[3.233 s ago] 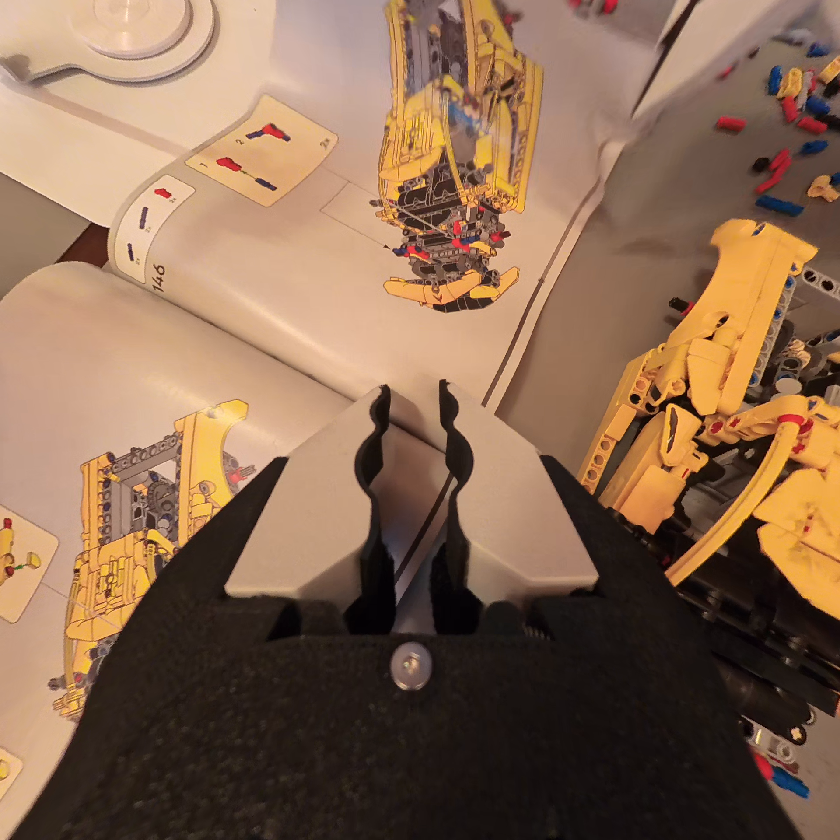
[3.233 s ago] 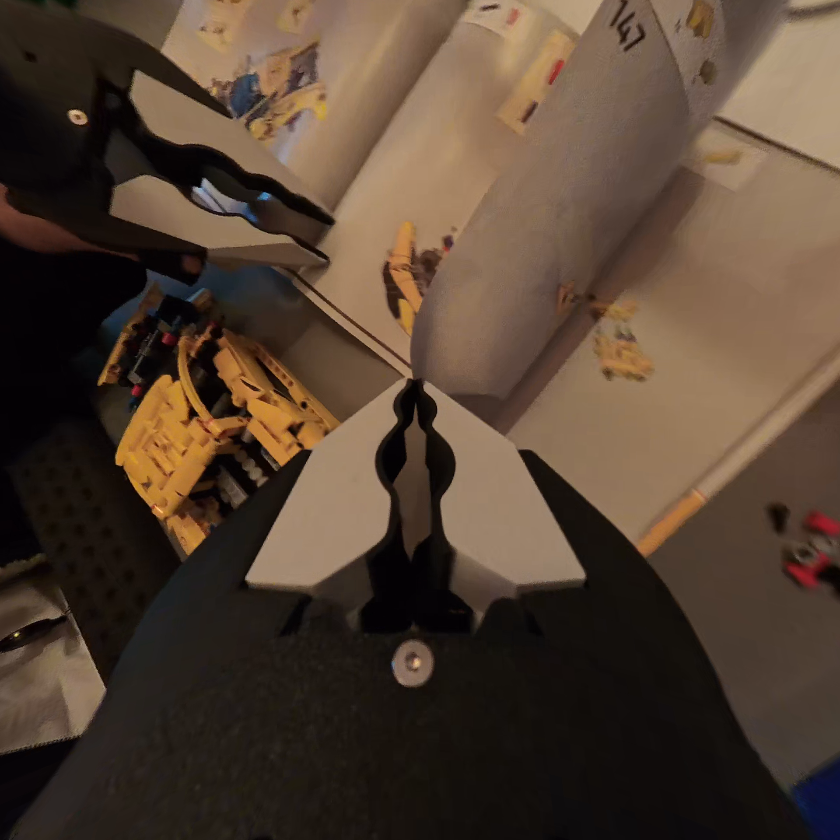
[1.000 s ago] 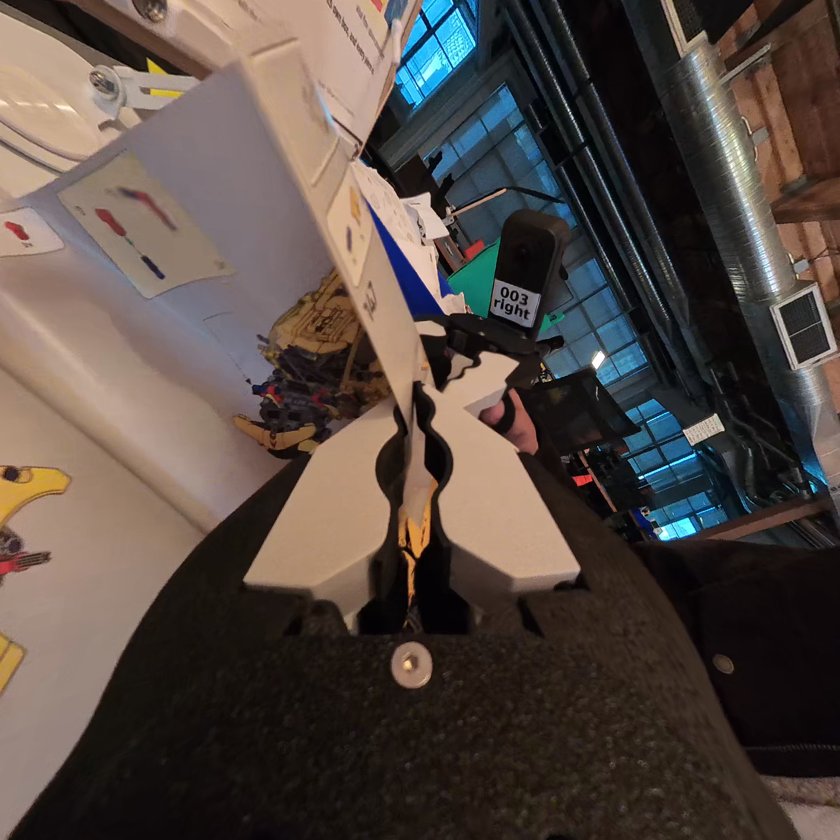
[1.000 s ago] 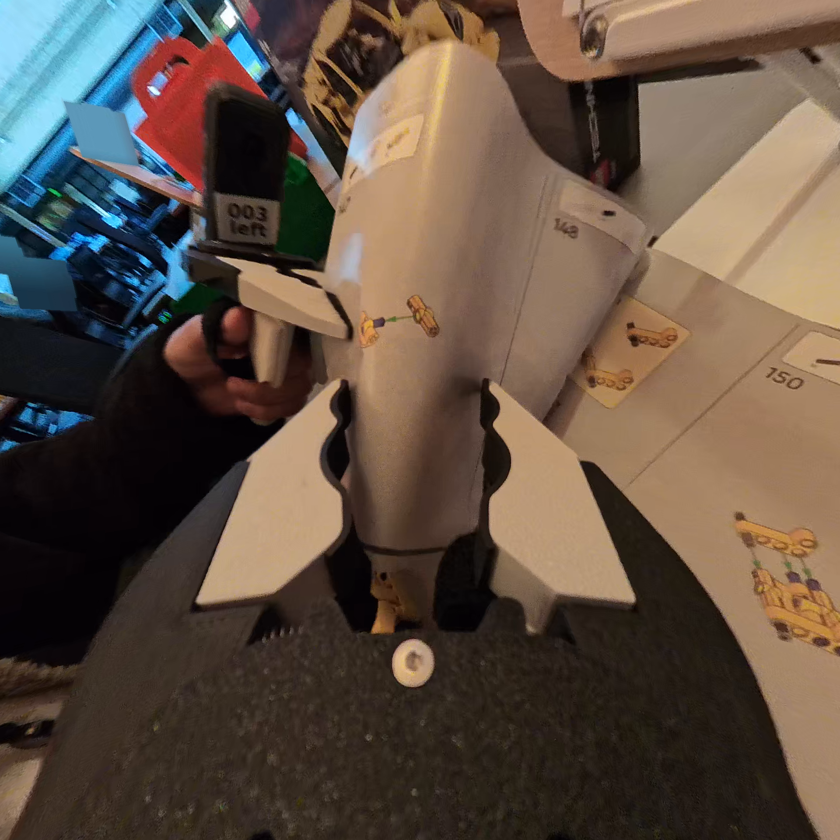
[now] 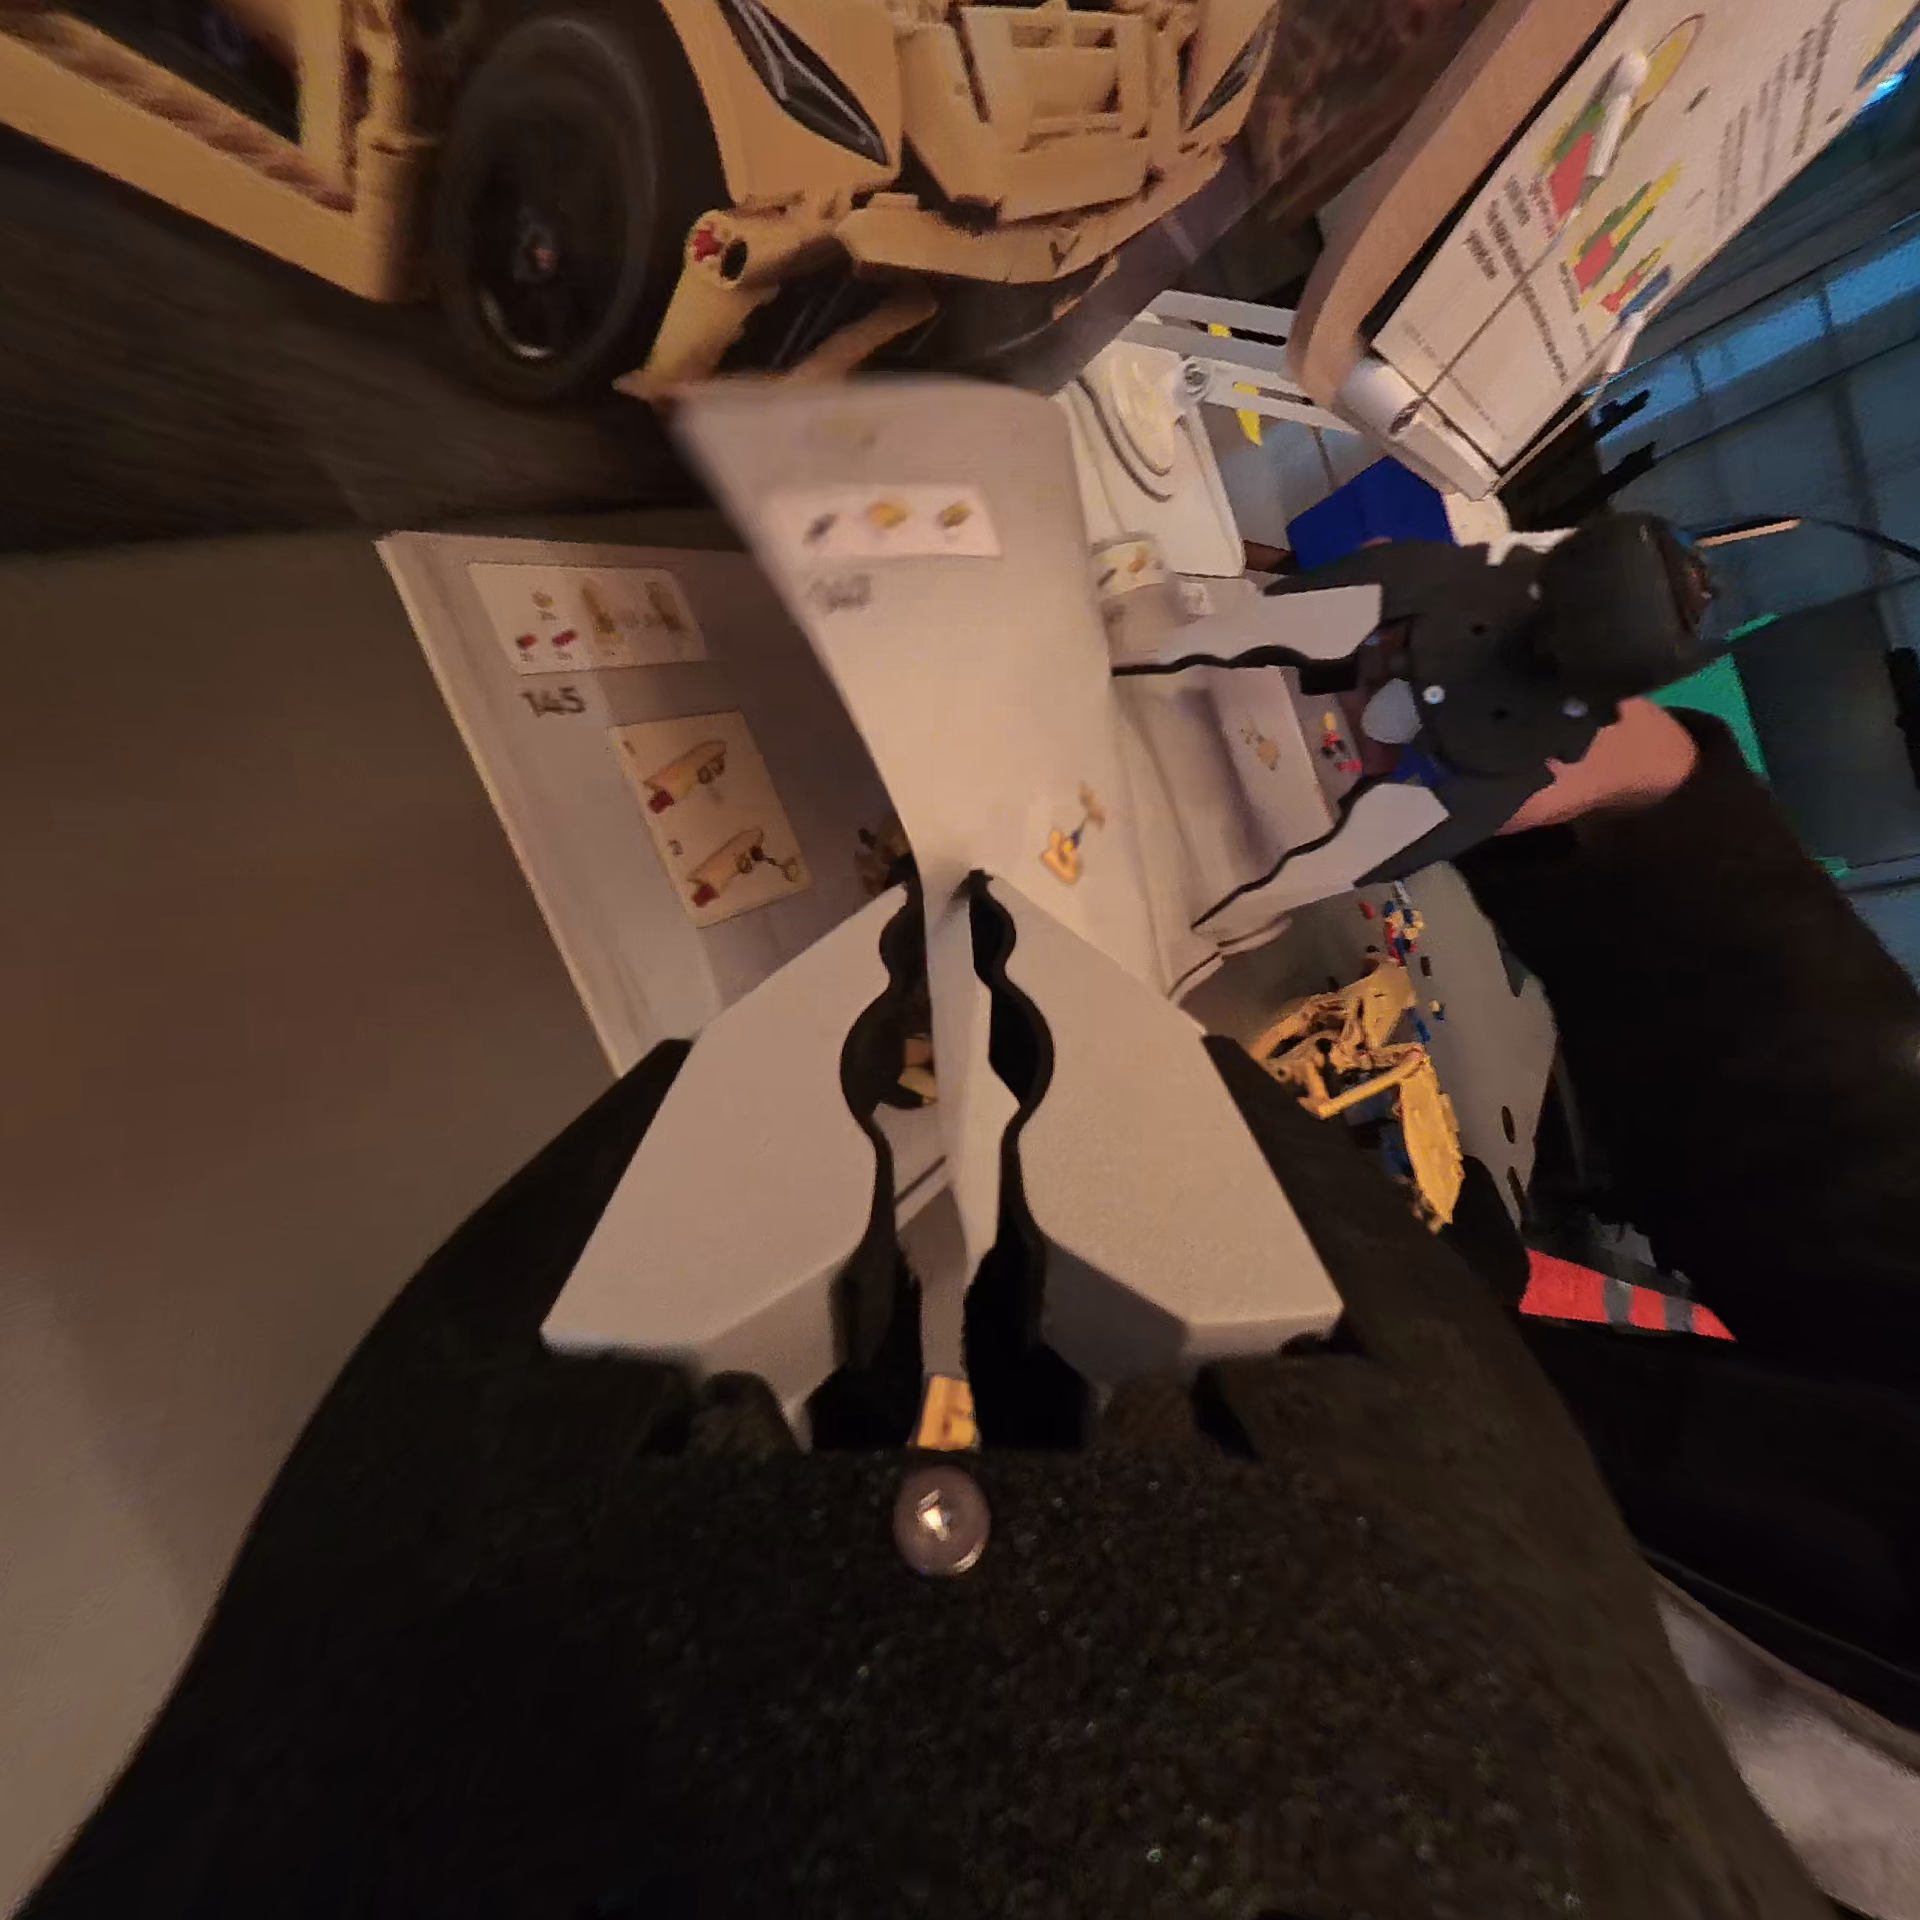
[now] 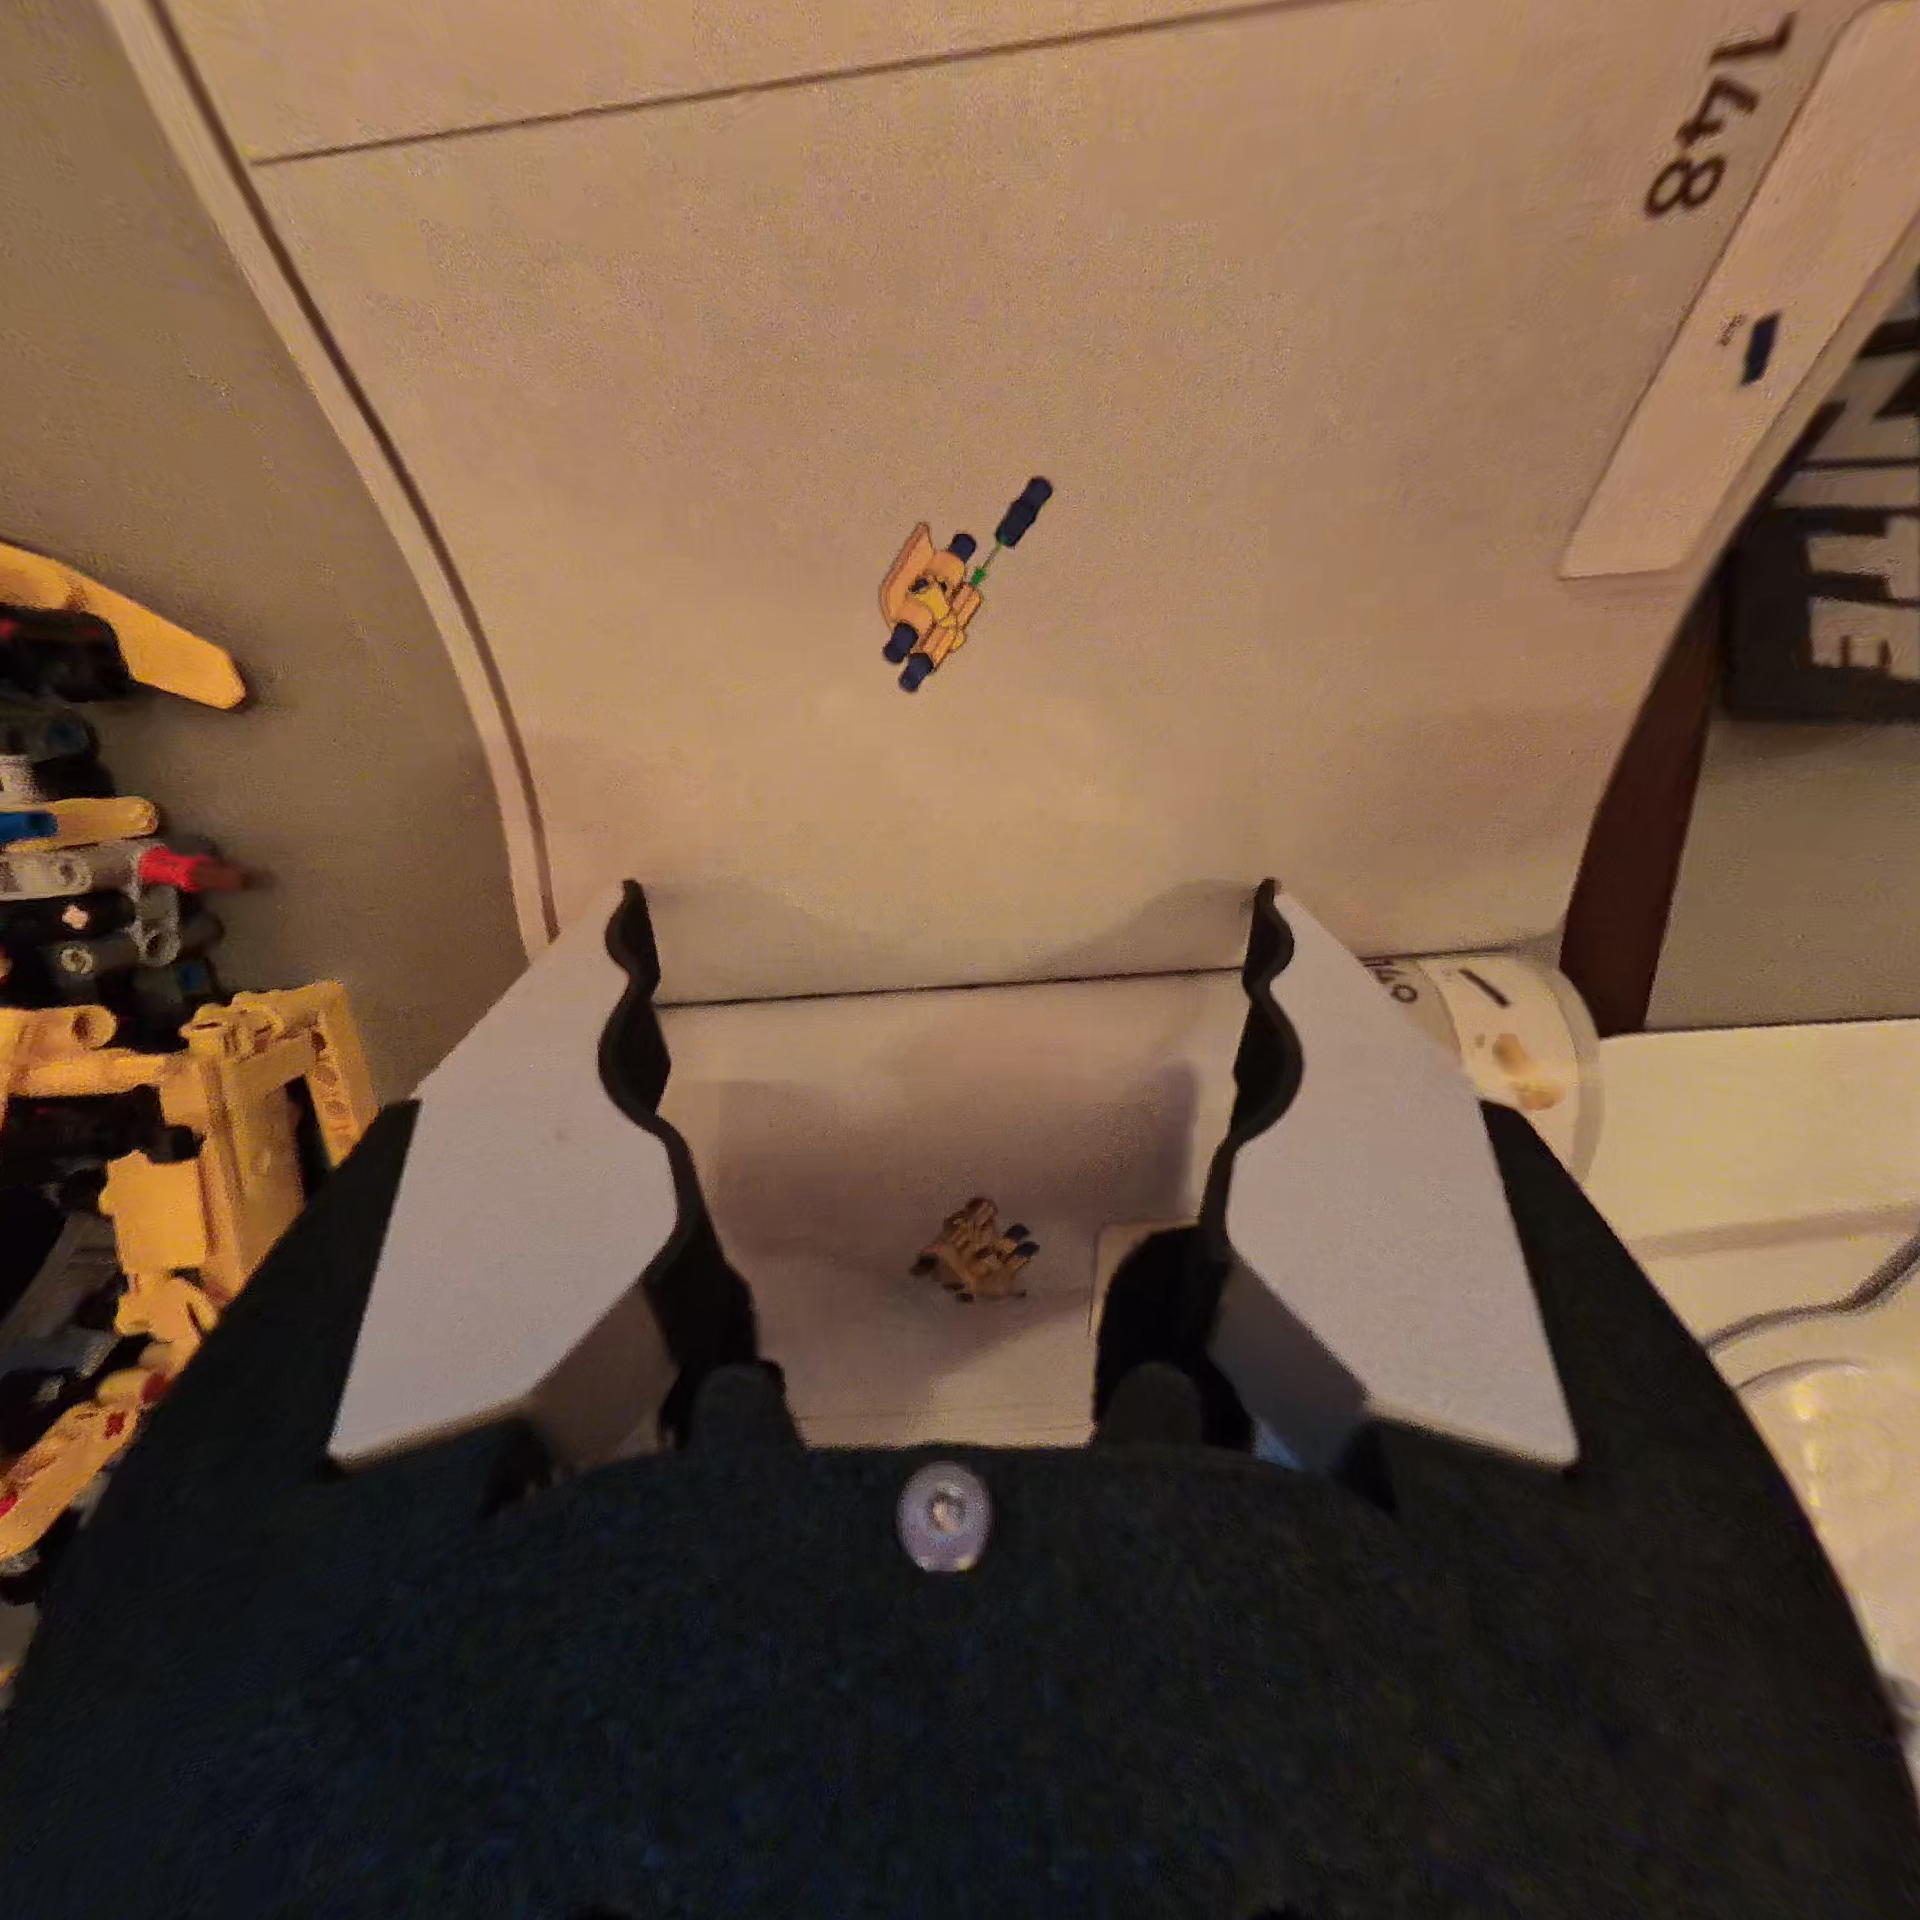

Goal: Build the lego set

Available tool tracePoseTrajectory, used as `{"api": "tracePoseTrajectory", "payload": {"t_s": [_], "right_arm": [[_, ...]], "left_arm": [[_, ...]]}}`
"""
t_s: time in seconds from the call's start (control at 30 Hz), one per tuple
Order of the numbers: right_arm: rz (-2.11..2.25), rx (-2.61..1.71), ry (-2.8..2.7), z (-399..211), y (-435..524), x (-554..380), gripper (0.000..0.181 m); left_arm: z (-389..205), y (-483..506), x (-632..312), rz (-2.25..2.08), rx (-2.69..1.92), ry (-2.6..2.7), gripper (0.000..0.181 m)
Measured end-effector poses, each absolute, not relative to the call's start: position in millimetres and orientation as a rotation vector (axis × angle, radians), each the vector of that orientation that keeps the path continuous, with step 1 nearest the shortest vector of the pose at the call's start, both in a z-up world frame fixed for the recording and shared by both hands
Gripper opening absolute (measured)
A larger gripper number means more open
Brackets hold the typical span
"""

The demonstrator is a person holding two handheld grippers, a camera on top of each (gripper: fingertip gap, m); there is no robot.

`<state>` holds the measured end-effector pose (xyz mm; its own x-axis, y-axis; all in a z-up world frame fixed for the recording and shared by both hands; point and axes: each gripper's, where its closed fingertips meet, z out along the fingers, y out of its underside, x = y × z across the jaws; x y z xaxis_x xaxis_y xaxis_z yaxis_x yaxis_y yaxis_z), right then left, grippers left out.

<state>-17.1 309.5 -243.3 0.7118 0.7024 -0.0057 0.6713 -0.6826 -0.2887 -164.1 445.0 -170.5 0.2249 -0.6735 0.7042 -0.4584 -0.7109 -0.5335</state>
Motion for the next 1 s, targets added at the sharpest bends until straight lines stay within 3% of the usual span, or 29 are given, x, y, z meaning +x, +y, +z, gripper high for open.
{"api": "tracePoseTrajectory", "payload": {"t_s": [0.17, 0.3, 0.43, 0.6, 1.0], "right_arm": [[0.055, -2.733, -1.173, -257, 313, -22, 0.110], [0.064, -2.775, -1.208, -260, 313, -22, 0.111], [0.058, -2.786, -1.220, -260, 313, -23, 0.111], [0.060, -2.785, -1.207, -260, 313, -23, 0.111], [0.121, -2.700, -1.151, -260, 314, -24, 0.111]], "left_arm": [[-159, 508, -202, -1.020, -2.256, 0.837, 0.014], [-121, 485, -181, -1.110, -2.011, 0.992, 0.011], [-181, 409, -145, -1.133, -2.078, 1.543, 0.002], [-246, 385, -138, -0.928, -2.233, 1.789, 0.000], [-249, 441, -174, -0.955, -2.412, 1.449, 0.000]]}}
